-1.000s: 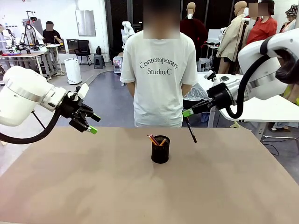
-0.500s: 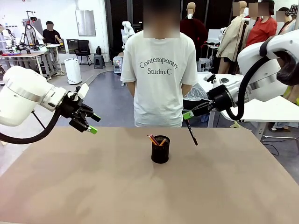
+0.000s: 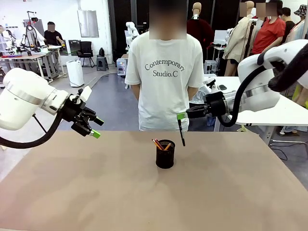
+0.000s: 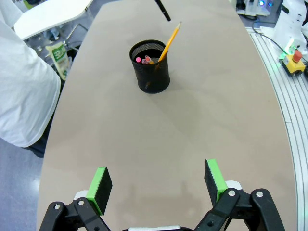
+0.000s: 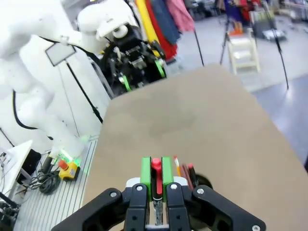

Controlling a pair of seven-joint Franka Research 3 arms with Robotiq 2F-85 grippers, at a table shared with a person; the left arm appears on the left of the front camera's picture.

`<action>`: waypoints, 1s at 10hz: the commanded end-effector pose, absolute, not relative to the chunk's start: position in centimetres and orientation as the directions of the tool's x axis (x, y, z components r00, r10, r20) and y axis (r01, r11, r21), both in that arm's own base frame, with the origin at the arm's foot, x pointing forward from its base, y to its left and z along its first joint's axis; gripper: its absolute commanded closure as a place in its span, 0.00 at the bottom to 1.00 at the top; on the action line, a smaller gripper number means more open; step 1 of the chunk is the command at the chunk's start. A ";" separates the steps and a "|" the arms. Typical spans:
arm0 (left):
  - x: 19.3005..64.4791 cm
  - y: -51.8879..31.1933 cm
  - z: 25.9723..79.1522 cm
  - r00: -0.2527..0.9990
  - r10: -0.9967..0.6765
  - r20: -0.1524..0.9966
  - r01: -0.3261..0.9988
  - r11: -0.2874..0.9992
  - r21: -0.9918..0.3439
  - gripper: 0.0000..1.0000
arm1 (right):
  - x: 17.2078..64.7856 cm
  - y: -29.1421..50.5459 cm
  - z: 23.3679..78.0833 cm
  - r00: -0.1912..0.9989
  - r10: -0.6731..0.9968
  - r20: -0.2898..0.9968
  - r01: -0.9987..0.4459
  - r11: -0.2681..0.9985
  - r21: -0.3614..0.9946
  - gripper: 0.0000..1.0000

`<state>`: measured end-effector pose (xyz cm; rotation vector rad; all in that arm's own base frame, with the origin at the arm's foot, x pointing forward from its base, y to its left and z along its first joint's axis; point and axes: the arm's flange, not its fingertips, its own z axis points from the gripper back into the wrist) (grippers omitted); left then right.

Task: Place the pens into the pen holder.
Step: Pick up a writing instrument from the table and place it into the Pen holder.

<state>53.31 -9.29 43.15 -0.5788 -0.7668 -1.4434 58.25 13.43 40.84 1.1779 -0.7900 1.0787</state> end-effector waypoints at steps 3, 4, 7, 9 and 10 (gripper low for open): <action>53.2 -9.2 43.5 -0.026 -0.645 0.764 0.994 0.067 0.090 0.00 | 59.9 15.9 38.4 0.192 0.136 0.972 -0.977 -0.071 0.203 1.00; 53.2 -9.2 43.5 -0.026 -0.645 0.764 0.994 0.067 0.090 0.00 | 60.2 16.3 37.9 0.159 0.142 0.977 -0.981 -0.087 0.172 1.00; 53.2 -9.2 43.5 -0.026 -0.645 0.764 0.994 0.067 0.090 0.00 | 60.3 17.2 36.4 0.115 0.113 0.987 -0.988 -0.092 0.126 1.00; 53.2 -9.2 43.5 -0.026 -0.645 0.764 0.994 0.067 0.090 0.00 | 60.6 17.7 36.2 0.084 0.095 0.992 -0.994 -0.067 0.091 1.00; 53.2 -9.2 43.5 -0.026 -0.645 0.764 0.994 0.067 0.090 0.00 | 60.6 17.7 36.0 0.086 0.102 0.991 -0.993 -0.068 0.093 1.00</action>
